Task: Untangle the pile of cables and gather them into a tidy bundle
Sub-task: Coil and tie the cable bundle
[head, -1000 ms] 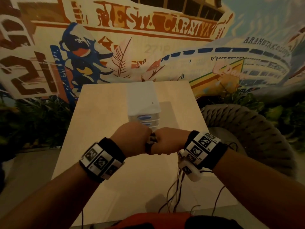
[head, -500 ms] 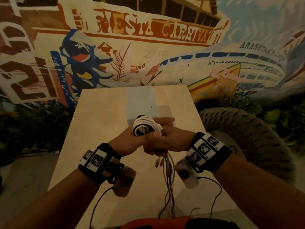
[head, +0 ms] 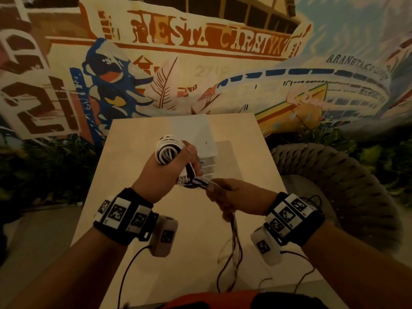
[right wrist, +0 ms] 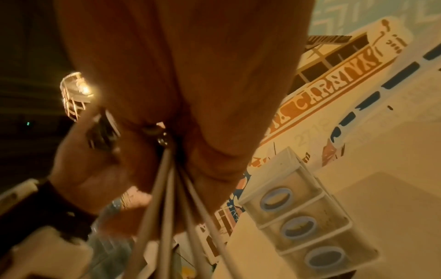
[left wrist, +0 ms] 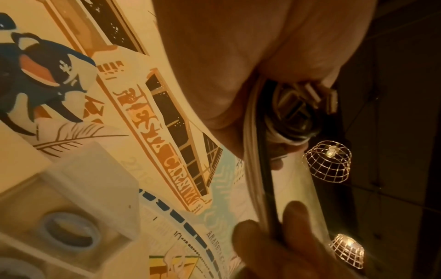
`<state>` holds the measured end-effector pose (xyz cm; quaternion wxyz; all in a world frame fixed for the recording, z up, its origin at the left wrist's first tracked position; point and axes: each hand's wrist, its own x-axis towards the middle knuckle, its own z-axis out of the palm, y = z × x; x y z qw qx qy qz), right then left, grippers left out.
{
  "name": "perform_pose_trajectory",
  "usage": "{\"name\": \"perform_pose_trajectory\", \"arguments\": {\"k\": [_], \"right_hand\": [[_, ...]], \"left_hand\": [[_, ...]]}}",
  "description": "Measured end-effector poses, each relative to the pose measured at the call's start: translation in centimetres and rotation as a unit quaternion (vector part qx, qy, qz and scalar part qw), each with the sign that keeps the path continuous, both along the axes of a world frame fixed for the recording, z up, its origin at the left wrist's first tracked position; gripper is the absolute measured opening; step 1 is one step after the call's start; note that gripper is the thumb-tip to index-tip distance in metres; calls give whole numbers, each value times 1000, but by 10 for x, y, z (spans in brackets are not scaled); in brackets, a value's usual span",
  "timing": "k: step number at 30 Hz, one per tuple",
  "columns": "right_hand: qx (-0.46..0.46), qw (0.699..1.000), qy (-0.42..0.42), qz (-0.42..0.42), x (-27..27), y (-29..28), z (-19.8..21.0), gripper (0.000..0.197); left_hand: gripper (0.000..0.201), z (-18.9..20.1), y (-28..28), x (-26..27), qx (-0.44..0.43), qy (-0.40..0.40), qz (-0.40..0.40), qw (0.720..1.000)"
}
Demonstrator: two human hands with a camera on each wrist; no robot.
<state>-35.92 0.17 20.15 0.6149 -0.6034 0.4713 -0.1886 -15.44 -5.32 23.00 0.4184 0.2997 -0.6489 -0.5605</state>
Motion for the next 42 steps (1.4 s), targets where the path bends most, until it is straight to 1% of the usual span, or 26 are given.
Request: {"name": "perform_pose_trajectory", "arguments": {"k": [1,3,5,7,9,10,13,15,18,21,22,24,27,29,30,32,34,35,37,40,42], "right_hand": [[9,1000,0,-12,-2,0,-2,33],[27,999,-3,-27,-6,0,-3,36],[49,998,-8,-36,-6,-1,-1,41],[80,996,-12,-42,-5,-3,2,49],[116,992,-15,-48,-4,-6,5,50],[131,990,-13,-52,-3,-7,6,46],[154,985,0,-73,-3,-15,6,31],[163,982,-2,-91,-4,-19,7,32],[176,978,-12,-108,-5,-24,13,35],[179,979,-20,-94,-6,-29,18,39],[179,981,-19,-78,-6,-31,18,42],[179,983,-13,-31,-7,-36,20,49],[177,984,5,36,-9,-42,22,54],[187,980,24,59,-10,-43,24,52],[193,978,41,72,-9,-43,25,48],[180,975,91,96,-4,-42,28,29],[144,974,142,104,1,-42,30,8],[126,972,166,106,3,-43,30,3],[101,964,218,109,10,-45,28,6],[64,952,286,91,23,-46,21,15],[79,951,282,99,24,-47,19,29]], "left_hand": [[37,-1,0,2,-14,-17,4,1000],[38,-5,1,3,-62,-81,19,995],[31,-12,1,3,-109,-163,36,980],[25,-17,2,2,-128,-232,41,963],[21,-17,6,0,-142,-284,25,948],[21,-15,6,-2,-168,-313,12,935],[36,-13,4,-5,-262,-381,-20,886],[43,-10,1,-6,-291,-420,-43,859],[37,-8,-2,-10,-324,-481,-83,810],[40,-4,-2,-14,-332,-539,-96,768],[40,-2,-2,-15,-336,-554,-90,756],[37,-3,-2,-19,-339,-570,-75,745],[41,-6,1,-24,-334,-574,-56,745],[40,-9,5,-26,-343,-576,-59,739],[38,-10,7,-27,-355,-580,-67,730],[31,-11,11,-29,-367,-598,-81,708],[25,-11,10,-33,-348,-618,-93,698],[24,-11,9,-36,-338,-632,-98,690],[24,-14,6,-39,-329,-652,-110,675],[22,-13,5,-42,-308,-672,-131,661],[23,-10,8,-43,-303,-673,-130,662]]}}
